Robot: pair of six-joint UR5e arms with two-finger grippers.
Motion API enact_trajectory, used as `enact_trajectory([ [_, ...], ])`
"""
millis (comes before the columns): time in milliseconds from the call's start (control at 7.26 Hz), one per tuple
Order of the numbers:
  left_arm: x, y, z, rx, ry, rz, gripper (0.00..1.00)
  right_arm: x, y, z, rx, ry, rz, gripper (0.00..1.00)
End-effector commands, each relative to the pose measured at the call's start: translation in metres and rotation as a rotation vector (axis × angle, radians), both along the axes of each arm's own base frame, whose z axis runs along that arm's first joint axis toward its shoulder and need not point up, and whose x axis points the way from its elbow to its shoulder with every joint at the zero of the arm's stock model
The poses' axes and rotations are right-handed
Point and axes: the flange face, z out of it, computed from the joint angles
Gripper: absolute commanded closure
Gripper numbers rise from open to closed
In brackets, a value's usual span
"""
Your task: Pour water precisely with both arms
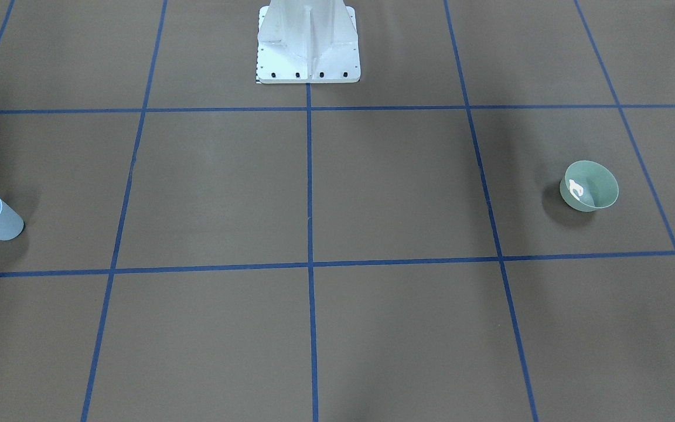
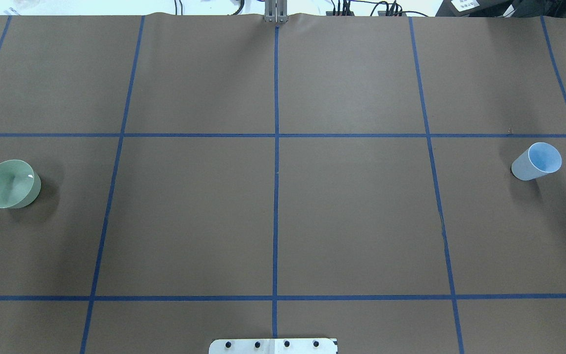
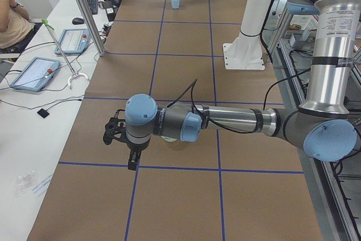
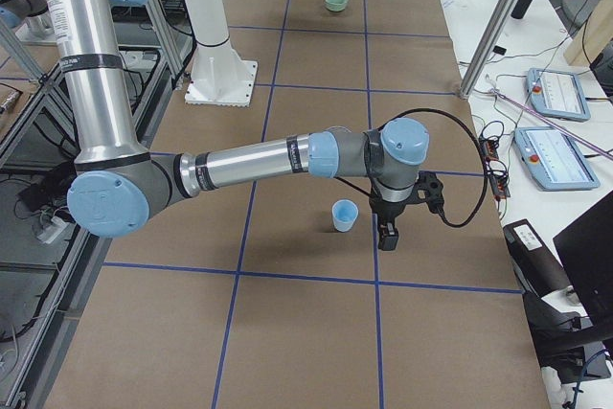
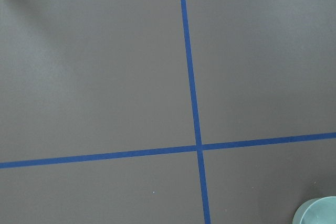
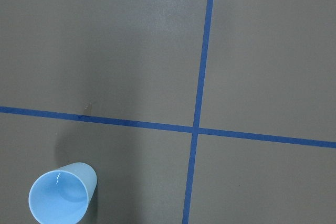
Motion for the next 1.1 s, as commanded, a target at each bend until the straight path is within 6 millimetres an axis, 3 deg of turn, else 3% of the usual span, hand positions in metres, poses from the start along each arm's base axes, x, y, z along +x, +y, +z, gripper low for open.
enact_trajectory([
  [0, 0.0004, -0.0005, -0.0024, 0.012, 0.002, 0.003, 0.00, -0.0005, 0.0000, -0.0017, 0.004, 0.000, -0.001, 0.00],
  [964, 0.0006, 0.0040, 0.0028, 0.002, -0.001, 0.002, 0.00, -0.0008, 0.0014, -0.0015, 0.001, -0.003, 0.000, 0.00],
])
